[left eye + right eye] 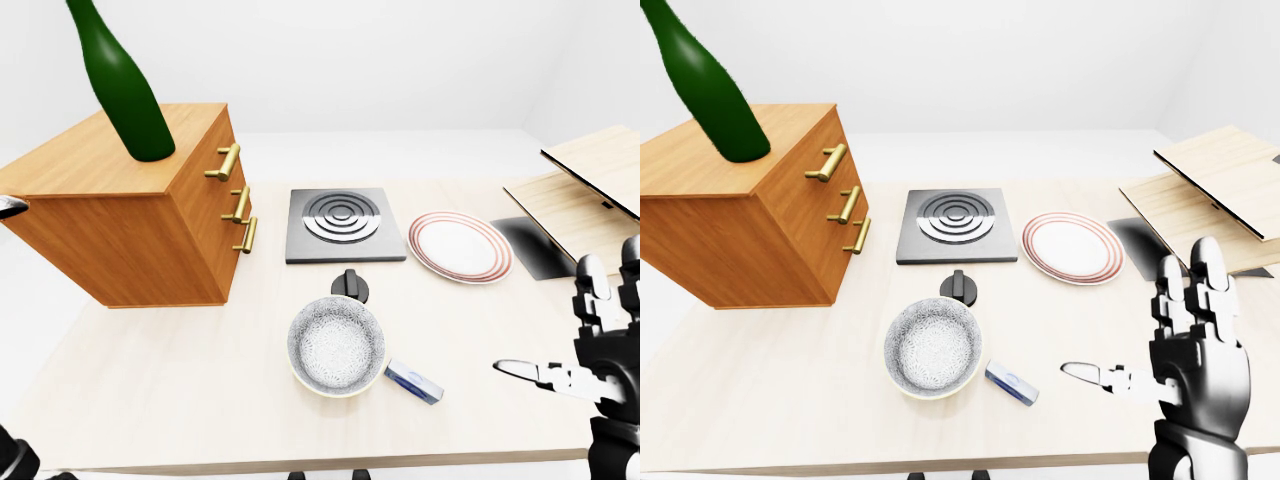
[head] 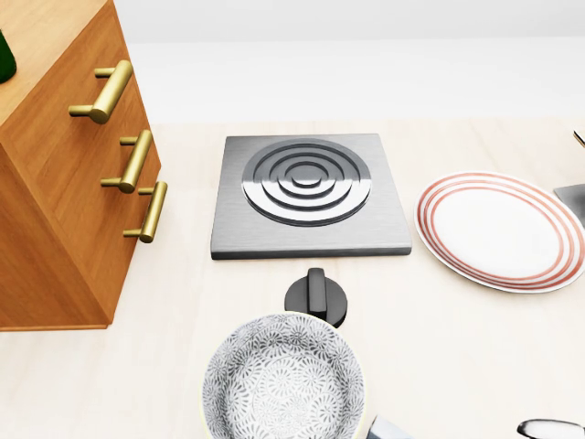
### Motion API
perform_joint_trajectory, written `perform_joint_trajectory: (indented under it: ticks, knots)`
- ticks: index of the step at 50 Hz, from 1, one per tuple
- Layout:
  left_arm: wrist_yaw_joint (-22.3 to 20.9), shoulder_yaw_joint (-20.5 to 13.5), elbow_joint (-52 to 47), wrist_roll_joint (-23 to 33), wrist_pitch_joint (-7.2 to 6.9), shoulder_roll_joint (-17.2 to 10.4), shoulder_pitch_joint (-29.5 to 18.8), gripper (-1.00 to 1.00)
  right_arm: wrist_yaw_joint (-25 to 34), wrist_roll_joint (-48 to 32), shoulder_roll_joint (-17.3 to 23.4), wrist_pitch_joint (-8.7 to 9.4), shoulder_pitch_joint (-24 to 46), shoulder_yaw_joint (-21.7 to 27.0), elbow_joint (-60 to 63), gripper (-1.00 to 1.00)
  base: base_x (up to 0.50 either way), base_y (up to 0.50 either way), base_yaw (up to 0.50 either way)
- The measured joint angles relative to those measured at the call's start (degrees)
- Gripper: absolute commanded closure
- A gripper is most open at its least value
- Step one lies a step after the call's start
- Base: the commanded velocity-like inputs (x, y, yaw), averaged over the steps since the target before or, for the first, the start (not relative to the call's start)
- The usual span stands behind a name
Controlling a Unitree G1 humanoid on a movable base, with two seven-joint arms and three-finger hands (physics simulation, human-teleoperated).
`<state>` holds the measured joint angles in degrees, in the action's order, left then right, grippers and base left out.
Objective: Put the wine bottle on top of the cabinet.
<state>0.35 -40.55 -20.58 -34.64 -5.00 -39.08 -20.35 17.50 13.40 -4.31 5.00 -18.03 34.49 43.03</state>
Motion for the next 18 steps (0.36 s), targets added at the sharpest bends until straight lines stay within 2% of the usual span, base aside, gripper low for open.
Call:
perform_joint_trajectory:
  ticks: [4, 7, 11, 14, 16, 18]
  knots:
    - [-2.39, -1.91, -12.25, -0.04, 0.0, 6.95, 7.94, -0.98, 0.2, -0.04, -0.33, 0.0, -0.28, -0.02, 0.63, -1.0, 0.0, 0.0, 0.0]
    - [-5.96, -1.06, -20.23, 2.47, 0.0, 13.89, 14.06, -0.97, 0.4, -0.13, -0.57, 0.0, -0.45, -0.06, 0.95, -1.0, 0.0, 0.0, 0.0]
    - [-12.37, 3.53, -27.4, 8.29, 0.0, 23.78, 22.38, -0.99, 0.65, -0.18, -0.75, 0.0, -0.55, -0.06, 1.12, -1.0, 0.0, 0.0, 0.0]
    - [-16.49, 8.25, -30.09, 12.94, 0.42, 29.96, 28.01, -0.99, 0.81, -0.27, -0.82, 0.0, -0.59, -0.1, 1.07, -1.0, 0.0, 0.0, 0.0]
    - [-18.68, 11.48, -30.99, 15.63, 1.34, 33.21, 31.53, -1.0, 0.9, -0.34, -0.85, 0.0, -0.61, -0.18, 1.05, -1.0, 0.0, 0.0, 0.0]
    - [-20.47, 14.77, -31.19, 18.03, 2.92, 35.83, 34.99, -1.0, 0.94, -0.5, -0.9, 0.0, -0.62, -0.36, 1.0, -1.0, 0.0, 0.0, 0.0]
